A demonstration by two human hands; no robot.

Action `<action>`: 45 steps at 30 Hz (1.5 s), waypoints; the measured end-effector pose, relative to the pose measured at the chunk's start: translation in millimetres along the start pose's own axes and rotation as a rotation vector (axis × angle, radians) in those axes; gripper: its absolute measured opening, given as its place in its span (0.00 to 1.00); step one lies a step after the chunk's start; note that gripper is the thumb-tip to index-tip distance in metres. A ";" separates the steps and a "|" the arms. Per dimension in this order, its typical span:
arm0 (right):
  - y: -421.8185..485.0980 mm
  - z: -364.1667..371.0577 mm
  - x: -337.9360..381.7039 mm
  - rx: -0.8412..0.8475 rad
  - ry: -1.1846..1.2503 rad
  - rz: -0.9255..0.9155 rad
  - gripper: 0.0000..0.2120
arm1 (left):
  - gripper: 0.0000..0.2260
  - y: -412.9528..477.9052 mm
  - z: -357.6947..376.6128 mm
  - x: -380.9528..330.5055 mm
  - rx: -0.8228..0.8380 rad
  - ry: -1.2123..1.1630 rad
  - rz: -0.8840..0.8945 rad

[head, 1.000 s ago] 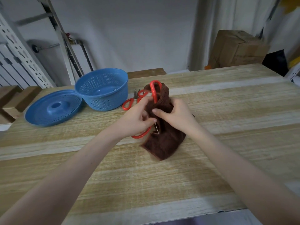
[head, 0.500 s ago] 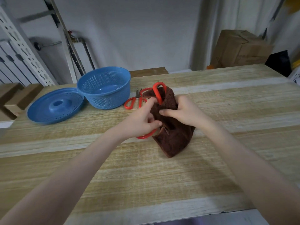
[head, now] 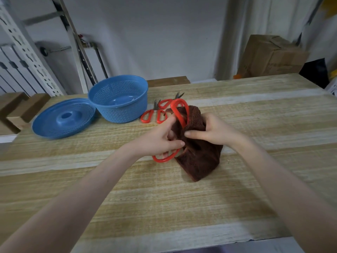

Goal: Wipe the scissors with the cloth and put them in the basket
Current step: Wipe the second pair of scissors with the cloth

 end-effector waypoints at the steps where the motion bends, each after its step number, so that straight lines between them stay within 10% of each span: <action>1: 0.1 -0.2 4.2 -0.015 -0.037 -0.021 0.09 | 0.34 0.6 -0.6 -1.5 0.000 0.027 0.008; 8: -2.7 0.2 9.2 0.067 -0.113 -0.040 0.14 | 0.26 -2.0 0.0 1.6 -0.026 0.277 -0.069; 32: -16.0 -21.9 -29.0 -0.121 0.330 0.188 0.06 | 0.19 -3.3 -12.1 -2.5 0.069 0.031 -0.108; 45: -9.4 -7.1 -0.8 -0.091 0.103 0.053 0.07 | 0.22 -2.1 -7.1 -10.6 0.083 0.017 -0.053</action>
Point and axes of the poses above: each hand's wrist, its own y-axis towards the middle knuckle, its own z-axis out of the palm, x = y × z, the point moved 6 cm from there along y, towards the middle knuckle, and after that the axes turned 10 degrees about -y, right-handed, at the moved point
